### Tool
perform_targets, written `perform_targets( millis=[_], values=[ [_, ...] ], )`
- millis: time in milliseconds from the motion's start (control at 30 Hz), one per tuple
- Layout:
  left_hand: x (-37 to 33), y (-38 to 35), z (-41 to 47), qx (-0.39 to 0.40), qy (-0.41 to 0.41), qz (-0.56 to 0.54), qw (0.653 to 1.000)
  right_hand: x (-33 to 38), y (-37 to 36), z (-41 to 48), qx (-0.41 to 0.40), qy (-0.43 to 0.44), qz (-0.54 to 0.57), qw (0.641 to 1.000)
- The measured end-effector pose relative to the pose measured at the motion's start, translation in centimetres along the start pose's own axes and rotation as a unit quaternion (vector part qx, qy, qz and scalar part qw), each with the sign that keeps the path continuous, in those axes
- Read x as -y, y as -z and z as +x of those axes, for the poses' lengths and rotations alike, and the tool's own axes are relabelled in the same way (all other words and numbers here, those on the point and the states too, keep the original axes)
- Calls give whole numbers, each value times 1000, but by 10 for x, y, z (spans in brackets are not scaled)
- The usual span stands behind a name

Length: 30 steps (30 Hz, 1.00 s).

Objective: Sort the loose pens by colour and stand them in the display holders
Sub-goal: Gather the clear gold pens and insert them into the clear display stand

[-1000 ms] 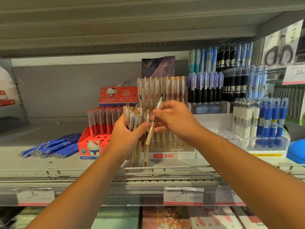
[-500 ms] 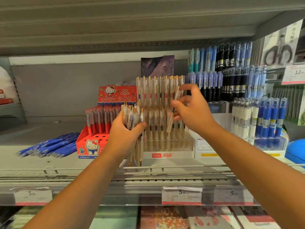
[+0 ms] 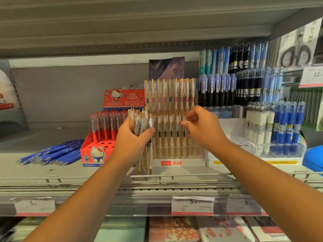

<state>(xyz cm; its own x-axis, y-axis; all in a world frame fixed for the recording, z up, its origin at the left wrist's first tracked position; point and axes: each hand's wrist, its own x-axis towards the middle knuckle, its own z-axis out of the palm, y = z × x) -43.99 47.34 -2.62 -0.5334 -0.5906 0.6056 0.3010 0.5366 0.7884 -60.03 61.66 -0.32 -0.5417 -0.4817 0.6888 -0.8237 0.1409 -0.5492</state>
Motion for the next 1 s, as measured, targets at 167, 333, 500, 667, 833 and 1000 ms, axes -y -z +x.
perform_targets(
  millis=[167, 333, 500, 667, 833, 1000],
  values=[
    [-3, 0, -1, -2, 3, 1, 1000, -4, 2, 3, -12, -19, -26, 999],
    [-6, -1, -3, -7, 6, -3, 1000, 3, -1, -2, -61, 3, -82, 995],
    [-9, -1, -5, -19, 3, -14, 1000, 32, -5, -9, -47, 35, 50, 997],
    [-12, -1, -7, 0, -22, -27, 999, 60, -19, -12, 101, -31, 156, 982],
    [-14, -1, -8, 26, -26, -42, 998, 65, -25, -10, 110, -74, 224, 965],
    [-12, 0, -8, 26, -23, -42, 999, 65, -22, -11, 89, -119, 287, 946]
  ],
)
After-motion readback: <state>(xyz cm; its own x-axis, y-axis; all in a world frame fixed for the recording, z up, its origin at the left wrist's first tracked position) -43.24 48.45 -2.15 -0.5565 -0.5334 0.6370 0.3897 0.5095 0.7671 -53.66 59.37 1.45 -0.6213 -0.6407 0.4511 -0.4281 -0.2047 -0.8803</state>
